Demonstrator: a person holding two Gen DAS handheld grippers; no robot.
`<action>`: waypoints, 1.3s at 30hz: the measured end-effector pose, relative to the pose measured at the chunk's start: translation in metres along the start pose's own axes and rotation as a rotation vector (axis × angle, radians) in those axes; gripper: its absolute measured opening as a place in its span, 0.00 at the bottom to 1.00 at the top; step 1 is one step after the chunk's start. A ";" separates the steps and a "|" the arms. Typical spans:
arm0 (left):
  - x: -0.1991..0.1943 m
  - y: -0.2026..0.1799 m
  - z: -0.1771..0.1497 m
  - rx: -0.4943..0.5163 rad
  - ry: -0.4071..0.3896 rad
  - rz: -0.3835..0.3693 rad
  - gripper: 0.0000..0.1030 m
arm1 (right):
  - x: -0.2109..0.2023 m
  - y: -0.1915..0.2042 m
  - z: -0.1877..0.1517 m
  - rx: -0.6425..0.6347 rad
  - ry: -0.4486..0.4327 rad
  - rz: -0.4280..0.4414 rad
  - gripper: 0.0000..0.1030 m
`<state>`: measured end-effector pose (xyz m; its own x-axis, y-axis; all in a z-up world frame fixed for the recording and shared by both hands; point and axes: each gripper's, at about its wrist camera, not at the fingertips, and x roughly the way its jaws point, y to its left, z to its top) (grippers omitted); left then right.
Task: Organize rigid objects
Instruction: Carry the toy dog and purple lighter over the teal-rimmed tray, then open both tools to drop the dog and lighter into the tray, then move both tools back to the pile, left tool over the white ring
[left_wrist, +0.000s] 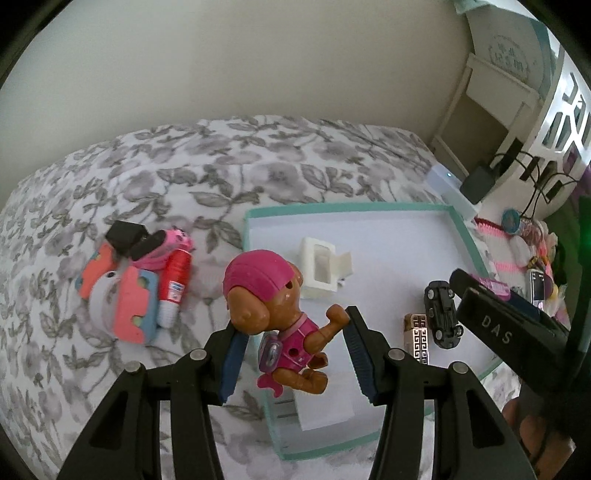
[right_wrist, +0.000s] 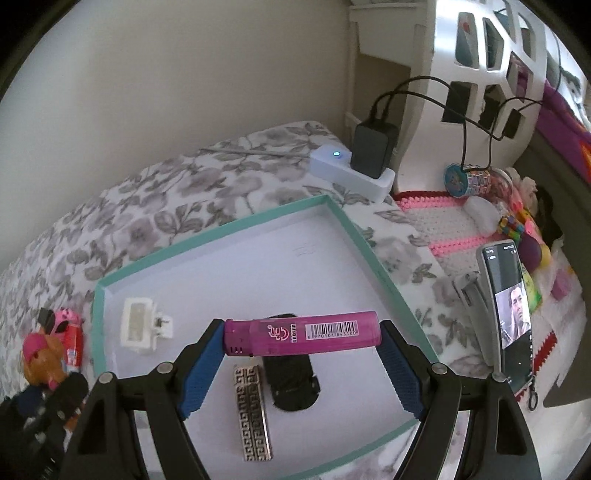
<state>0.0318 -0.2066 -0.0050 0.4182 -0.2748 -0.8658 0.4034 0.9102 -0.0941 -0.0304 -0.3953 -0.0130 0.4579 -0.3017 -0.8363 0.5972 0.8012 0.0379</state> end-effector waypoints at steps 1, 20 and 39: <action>0.003 -0.002 0.000 0.001 0.003 -0.002 0.52 | 0.003 0.000 0.001 0.002 0.000 -0.001 0.81; 0.019 -0.018 -0.004 0.051 0.009 0.012 0.66 | 0.025 -0.007 -0.007 0.000 0.066 -0.043 0.81; 0.011 0.016 0.001 -0.094 -0.015 0.103 0.91 | 0.027 0.000 -0.011 -0.027 0.054 -0.024 1.00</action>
<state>0.0437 -0.1956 -0.0157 0.4655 -0.1827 -0.8660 0.2803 0.9585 -0.0515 -0.0254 -0.3980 -0.0416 0.4071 -0.2932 -0.8650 0.5890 0.8081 0.0034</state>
